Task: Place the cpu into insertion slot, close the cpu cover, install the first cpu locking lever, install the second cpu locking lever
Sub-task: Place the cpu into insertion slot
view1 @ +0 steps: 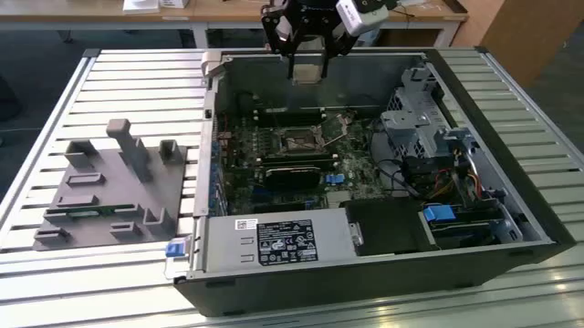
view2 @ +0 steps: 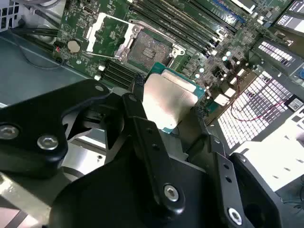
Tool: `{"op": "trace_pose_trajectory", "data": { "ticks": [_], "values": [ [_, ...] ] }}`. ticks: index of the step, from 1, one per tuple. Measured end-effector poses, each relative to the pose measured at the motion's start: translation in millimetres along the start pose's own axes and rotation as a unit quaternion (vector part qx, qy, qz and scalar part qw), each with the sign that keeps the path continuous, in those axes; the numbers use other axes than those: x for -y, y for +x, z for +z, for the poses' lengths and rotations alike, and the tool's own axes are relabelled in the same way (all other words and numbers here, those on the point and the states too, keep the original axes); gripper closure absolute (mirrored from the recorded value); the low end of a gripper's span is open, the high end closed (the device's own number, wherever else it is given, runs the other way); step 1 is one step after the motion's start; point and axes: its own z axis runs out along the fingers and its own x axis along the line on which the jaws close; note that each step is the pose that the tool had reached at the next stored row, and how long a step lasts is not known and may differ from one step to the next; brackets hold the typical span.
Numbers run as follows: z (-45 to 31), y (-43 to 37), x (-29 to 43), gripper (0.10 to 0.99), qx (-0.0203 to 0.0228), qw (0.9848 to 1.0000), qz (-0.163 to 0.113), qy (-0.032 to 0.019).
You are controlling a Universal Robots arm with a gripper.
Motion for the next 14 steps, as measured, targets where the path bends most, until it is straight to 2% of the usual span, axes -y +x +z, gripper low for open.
{"op": "trace_pose_trajectory", "data": {
  "ticks": [9,14],
  "values": [
    [0.0,0.0,0.0,0.549,0.0003,1.0000,0.004,0.0000],
    [0.4,0.0,0.0,0.549,0.0038,0.9991,0.042,-0.0004]
  ]
}}
